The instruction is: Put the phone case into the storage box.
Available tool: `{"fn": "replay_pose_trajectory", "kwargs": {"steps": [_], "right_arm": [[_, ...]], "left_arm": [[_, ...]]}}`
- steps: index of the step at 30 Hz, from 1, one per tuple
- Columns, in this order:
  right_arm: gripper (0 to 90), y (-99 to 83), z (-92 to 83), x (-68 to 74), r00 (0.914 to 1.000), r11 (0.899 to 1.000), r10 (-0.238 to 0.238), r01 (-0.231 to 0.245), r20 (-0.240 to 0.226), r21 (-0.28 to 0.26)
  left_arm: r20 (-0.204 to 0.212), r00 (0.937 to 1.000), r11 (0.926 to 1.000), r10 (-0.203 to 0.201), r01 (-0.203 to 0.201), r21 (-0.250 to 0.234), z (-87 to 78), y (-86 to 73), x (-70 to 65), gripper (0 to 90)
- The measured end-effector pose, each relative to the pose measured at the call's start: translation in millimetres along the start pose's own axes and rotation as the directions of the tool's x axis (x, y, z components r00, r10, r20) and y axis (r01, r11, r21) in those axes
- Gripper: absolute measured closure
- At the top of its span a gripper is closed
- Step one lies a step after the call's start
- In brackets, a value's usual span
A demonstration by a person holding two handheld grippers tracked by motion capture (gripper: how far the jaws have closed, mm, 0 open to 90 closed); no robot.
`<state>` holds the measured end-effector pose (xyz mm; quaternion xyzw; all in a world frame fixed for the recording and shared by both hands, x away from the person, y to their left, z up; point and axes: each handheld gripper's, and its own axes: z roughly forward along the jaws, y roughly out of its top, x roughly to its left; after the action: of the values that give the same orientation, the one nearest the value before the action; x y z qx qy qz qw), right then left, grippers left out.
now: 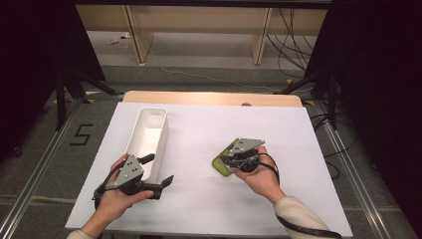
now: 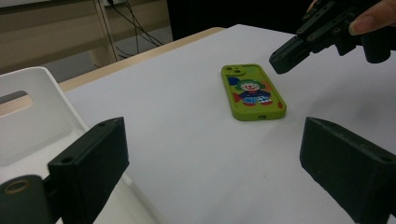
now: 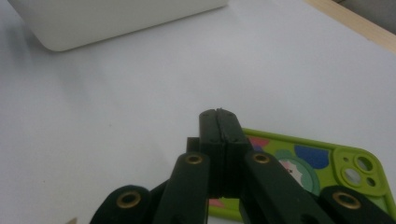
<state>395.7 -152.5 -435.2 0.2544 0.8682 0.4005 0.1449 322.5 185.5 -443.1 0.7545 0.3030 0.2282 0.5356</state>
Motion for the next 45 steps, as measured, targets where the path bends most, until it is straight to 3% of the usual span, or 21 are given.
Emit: {"fn": "replay_pose_trajectory", "kwargs": {"steps": [20, 32, 45], "right_arm": [[90.0, 24.1, 50.5, -2.2, 1.0, 0.992, 0.001, -0.001, -0.005, 0.122], [90.0, 26.6, 77.8, -9.1, 0.999, 0.972, 0.029, -0.036, 0.034, 0.234], [90.0, 25.7, 83.8, -9.2, 0.9993, 0.956, 0.032, -0.036, 0.02, 0.29]], "left_arm": [[0.007, 1.0, 1.0, -0.003, 0.003, -0.001, 0.1, -0.1, -0.5, 8.2], [0.009, 1.0, 1.0, -0.003, 0.003, -0.001, 0.3, -0.4, -0.7, 8.4], [0.009, 1.0, 1.0, -0.003, 0.003, -0.003, 0.5, -0.6, -0.8, 8.6]]}}
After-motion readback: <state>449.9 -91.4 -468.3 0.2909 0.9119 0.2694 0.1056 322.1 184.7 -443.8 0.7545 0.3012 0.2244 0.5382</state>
